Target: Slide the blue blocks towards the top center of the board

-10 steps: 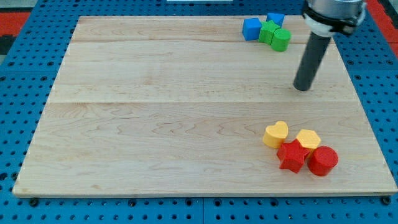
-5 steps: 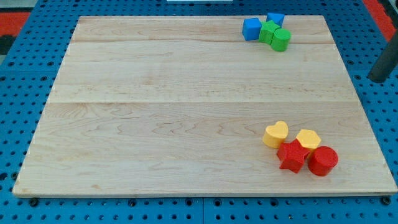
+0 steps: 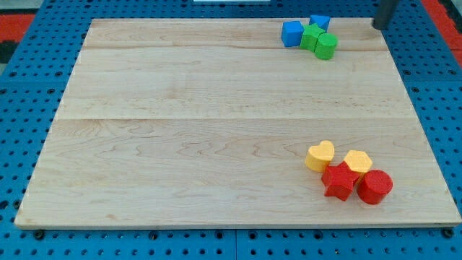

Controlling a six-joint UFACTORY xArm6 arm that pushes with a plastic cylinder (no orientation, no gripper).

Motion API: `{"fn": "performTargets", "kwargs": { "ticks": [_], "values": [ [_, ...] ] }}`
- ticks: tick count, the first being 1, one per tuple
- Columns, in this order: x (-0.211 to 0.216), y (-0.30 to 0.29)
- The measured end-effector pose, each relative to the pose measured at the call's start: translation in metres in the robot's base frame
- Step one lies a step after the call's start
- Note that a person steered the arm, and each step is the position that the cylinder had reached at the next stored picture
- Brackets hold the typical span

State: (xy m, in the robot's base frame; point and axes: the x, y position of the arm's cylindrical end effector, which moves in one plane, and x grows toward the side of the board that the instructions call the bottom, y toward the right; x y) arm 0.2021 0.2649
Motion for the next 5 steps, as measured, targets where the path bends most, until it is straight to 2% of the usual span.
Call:
{"fn": "performTargets", "kwargs": {
  "ticks": [1, 3, 5],
  "values": [
    [-0.004, -0.063],
    [0.058, -0.172],
    [0.057, -0.225]
  ]
}}
